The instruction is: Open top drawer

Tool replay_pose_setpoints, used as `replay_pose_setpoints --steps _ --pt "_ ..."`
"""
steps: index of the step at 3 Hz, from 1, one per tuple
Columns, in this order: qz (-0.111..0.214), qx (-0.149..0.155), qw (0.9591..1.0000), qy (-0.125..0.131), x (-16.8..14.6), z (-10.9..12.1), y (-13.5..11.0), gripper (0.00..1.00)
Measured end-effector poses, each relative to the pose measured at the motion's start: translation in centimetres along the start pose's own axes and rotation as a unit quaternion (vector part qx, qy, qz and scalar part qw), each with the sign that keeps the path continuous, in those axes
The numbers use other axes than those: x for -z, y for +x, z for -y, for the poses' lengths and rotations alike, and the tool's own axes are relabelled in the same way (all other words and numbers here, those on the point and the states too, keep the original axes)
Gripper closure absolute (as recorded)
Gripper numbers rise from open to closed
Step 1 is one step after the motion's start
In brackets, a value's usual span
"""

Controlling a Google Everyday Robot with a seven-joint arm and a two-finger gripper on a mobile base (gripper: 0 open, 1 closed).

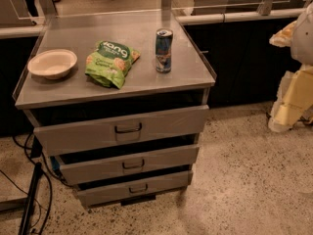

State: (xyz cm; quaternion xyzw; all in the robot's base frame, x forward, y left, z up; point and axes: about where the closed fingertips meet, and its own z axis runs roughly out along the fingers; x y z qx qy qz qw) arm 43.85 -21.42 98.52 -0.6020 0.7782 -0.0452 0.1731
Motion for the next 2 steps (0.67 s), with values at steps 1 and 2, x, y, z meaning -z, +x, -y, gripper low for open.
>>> replay_pose_setpoints --steps 1,2 --pt "0.000 0.000 1.0000 0.000 0.0 0.0 0.0 0.00" --pt "0.003 0.007 0.9999 -0.012 -4.2 -1.2 -0.8 0.00"
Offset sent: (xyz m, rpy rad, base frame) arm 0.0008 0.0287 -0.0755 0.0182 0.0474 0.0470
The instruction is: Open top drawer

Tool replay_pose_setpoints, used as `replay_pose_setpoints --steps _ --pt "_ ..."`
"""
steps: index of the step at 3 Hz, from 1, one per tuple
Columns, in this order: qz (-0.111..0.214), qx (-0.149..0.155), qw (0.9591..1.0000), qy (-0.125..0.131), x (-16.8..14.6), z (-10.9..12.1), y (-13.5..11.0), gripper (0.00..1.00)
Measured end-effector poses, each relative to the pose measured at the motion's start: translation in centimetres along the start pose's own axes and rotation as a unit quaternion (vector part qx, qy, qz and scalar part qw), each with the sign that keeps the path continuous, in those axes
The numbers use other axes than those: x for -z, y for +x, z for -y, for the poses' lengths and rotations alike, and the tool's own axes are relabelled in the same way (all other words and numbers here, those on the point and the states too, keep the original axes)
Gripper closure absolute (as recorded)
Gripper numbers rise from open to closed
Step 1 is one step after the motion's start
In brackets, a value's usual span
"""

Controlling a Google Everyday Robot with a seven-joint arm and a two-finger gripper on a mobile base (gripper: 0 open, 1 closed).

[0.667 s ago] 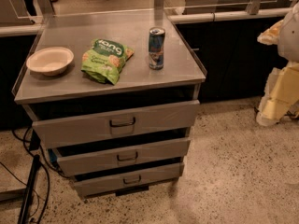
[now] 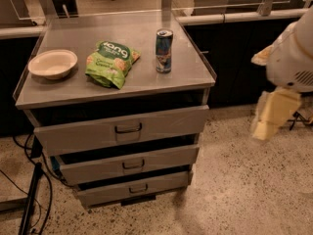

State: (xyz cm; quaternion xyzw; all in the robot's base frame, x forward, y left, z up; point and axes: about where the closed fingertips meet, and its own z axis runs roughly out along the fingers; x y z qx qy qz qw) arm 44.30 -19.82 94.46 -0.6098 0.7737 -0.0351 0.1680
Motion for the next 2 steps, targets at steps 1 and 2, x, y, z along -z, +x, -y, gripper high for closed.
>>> replay_pose_setpoints --steps 1,2 --pt "0.000 0.002 1.0000 -0.008 -4.31 -0.20 -0.59 0.00" --pt "0.003 0.001 1.0000 -0.008 -5.07 -0.38 -0.95 0.00"
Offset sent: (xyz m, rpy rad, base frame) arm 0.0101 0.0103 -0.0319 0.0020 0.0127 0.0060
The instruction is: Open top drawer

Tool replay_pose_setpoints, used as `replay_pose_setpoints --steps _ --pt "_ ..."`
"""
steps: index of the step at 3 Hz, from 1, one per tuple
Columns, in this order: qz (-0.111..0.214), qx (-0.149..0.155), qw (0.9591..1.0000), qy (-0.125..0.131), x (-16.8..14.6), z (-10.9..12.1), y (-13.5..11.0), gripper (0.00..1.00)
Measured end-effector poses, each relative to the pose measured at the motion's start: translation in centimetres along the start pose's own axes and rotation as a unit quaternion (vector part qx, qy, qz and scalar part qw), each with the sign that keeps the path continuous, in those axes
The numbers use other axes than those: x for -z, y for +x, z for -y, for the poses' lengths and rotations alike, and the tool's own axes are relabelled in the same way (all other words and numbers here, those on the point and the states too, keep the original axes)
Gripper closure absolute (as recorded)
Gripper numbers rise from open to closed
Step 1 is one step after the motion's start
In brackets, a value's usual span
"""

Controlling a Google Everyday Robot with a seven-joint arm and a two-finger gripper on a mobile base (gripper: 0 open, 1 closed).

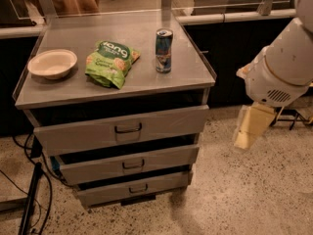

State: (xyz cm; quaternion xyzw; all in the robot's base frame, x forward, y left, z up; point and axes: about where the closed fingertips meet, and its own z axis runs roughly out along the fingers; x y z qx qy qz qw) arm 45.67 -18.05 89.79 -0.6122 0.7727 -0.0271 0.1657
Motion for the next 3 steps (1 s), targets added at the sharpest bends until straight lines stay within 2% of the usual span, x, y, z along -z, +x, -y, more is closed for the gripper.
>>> replay_pose_setpoints --steps 1,2,3 --pt "0.014 0.005 0.9999 -0.006 -5.9 1.1 -2.9 0.00" --pt "0.014 0.005 0.9999 -0.006 -6.0 1.0 -2.9 0.00" --pt "0.013 0.005 0.9998 -0.017 -9.0 0.1 -3.3 0.00"
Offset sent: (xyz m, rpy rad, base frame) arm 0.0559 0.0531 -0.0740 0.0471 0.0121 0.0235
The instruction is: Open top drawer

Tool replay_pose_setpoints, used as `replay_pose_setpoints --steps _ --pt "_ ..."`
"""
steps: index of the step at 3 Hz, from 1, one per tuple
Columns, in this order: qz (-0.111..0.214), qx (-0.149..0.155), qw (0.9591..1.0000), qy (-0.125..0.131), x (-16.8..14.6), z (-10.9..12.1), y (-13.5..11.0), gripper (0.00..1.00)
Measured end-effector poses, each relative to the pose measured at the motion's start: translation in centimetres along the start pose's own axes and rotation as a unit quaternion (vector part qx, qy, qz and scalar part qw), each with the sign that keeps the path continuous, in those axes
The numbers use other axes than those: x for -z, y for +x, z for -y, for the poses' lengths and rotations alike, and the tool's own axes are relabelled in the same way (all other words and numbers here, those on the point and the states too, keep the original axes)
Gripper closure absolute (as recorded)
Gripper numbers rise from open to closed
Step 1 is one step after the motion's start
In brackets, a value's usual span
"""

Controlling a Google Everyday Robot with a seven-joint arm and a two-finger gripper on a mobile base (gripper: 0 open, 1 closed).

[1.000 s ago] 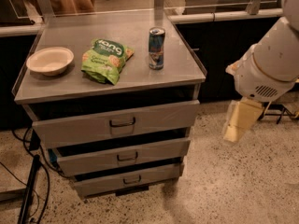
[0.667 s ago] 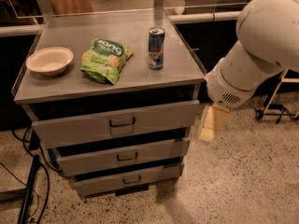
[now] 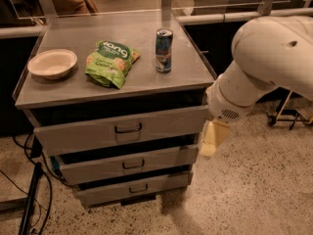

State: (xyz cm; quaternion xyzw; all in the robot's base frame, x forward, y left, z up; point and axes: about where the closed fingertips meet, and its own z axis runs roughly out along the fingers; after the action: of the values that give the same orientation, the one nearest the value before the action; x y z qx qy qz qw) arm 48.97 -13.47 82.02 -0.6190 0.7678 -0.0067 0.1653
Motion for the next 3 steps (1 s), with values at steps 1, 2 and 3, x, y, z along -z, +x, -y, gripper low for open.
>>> replay_pose_setpoints --steps 1,2,3 --pt "-0.003 0.001 0.9999 -0.015 -4.0 -0.3 -0.6 0.00" --pt "-0.003 0.001 0.9999 -0.015 -4.0 -0.3 -0.6 0.00" --pt "-0.006 0.002 0.9995 -0.030 -5.7 -1.0 -0.6 0.00"
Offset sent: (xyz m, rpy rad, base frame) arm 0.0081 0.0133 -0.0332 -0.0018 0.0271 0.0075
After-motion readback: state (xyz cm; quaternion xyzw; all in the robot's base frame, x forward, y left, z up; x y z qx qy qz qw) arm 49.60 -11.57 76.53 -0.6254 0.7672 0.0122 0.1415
